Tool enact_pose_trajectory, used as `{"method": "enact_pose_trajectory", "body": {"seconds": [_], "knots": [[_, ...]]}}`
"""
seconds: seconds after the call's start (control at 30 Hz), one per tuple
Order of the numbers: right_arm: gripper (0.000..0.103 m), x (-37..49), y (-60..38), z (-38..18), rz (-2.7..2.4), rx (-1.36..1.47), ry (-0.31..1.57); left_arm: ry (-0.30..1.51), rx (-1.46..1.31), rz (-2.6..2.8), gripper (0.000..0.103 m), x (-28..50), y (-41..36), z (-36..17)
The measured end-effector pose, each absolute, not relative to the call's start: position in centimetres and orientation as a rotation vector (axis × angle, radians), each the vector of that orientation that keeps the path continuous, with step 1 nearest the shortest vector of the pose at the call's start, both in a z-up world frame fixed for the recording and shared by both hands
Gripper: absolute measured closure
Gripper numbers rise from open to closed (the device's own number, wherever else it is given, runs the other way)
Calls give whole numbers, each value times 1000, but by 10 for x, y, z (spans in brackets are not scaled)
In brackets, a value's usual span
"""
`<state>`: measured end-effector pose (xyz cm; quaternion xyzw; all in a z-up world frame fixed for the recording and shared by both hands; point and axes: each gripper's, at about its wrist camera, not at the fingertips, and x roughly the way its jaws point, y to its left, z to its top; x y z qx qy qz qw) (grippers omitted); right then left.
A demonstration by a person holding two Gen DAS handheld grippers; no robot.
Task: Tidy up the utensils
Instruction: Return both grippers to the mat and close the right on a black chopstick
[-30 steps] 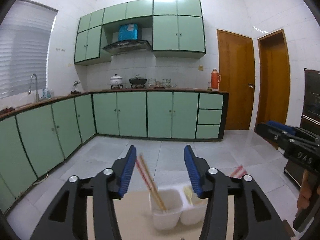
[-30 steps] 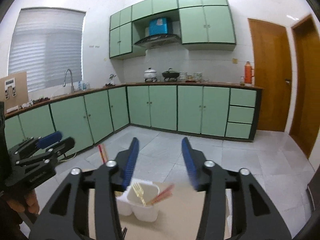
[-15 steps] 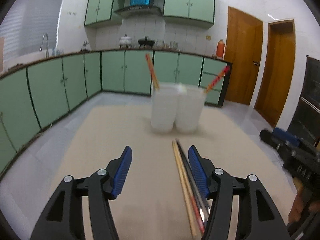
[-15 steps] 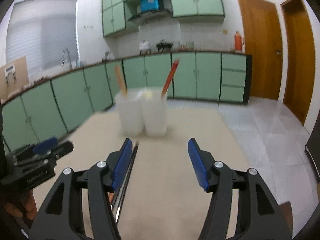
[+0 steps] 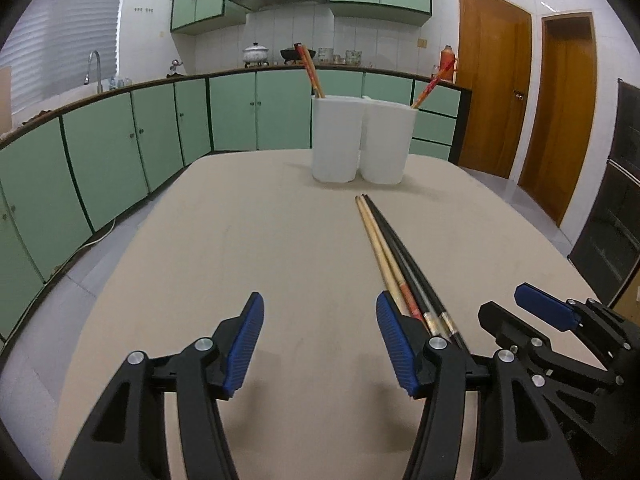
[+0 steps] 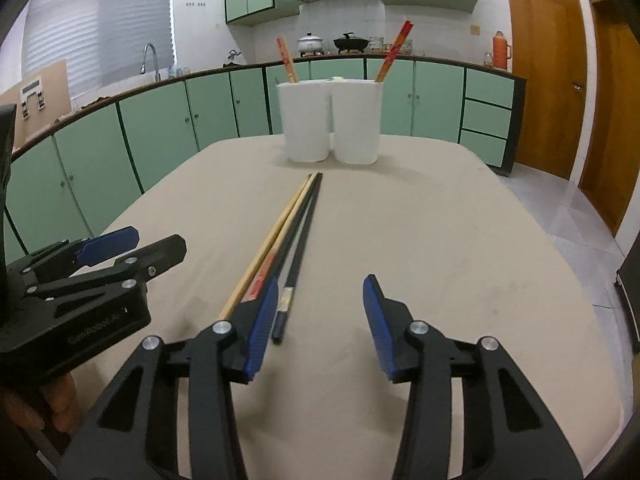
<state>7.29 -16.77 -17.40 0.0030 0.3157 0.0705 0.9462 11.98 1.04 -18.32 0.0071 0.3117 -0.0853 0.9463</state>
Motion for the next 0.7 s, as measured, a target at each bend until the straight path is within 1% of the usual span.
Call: {"method": "enact_pose_trajectory", "body": {"seconds": [0.17, 0.27, 0.33, 0.47, 0.5, 0.53, 0.7], "knots": [[68, 75, -160, -184, 147, -5, 680, 643, 6, -168, 46, 118, 23, -186], [72, 79, -157, -189, 150, -9, 705, 649, -2, -171, 46, 116, 27, -188], [78, 82, -157, -193, 148, -14, 721, 652, -14, -173, 46, 117, 30, -188], [82, 86, -155, -195, 153, -25, 745, 657, -24, -182, 46, 119, 29, -188], [87, 87, -156, -196, 157, -17, 749, 659, -26, -185, 46, 119, 28, -189], [95, 88, -157, -196, 162, -15, 754, 662, -29, -190, 46, 119, 27, -189], [97, 88, -166, -194, 158, -10, 762, 675, -28, -215, 46, 118, 18, -189]]}}
